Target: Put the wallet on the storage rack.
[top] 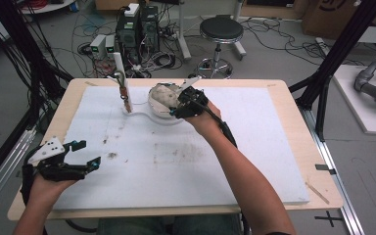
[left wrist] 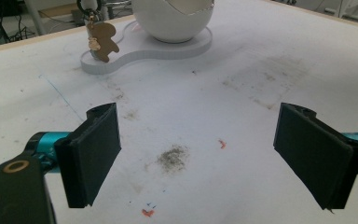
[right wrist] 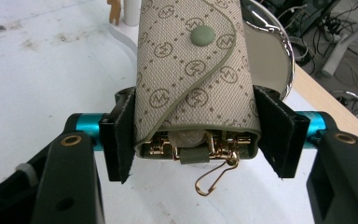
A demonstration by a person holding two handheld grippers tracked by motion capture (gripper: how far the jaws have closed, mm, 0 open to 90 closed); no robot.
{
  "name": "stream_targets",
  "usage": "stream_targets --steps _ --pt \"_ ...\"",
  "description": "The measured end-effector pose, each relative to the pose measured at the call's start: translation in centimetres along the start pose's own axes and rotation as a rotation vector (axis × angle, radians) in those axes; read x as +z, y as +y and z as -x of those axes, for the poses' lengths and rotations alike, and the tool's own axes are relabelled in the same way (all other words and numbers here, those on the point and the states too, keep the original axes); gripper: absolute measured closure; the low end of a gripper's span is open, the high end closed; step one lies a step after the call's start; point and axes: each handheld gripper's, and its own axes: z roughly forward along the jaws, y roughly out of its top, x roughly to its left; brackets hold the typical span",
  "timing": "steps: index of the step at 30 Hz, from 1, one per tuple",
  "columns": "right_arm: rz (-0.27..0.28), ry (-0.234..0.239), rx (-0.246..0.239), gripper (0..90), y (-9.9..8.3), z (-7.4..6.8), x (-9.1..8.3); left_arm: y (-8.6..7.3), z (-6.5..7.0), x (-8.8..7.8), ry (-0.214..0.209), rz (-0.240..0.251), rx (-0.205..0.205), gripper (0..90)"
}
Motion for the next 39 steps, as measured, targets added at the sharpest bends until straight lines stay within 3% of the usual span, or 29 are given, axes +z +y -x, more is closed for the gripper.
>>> stream_targets --steps 10,19,39 --pt "-0.063 -0.029 -0.046 37.1 1.0 0.2 2.0 0.0 0.0 0.0 -0.002 0.0 0.002 14.6" --pt "-0.114 -0.054 -0.051 37.0 1.6 0.2 3.8 0.0 0.0 0.0 -0.001 -0.002 0.004 14.6" --pt "-0.112 -0.093 -0.03 33.8 1.7 0.5 4.8 -0.1 0.0 0.2 -0.003 -0.009 0.001 14.6"
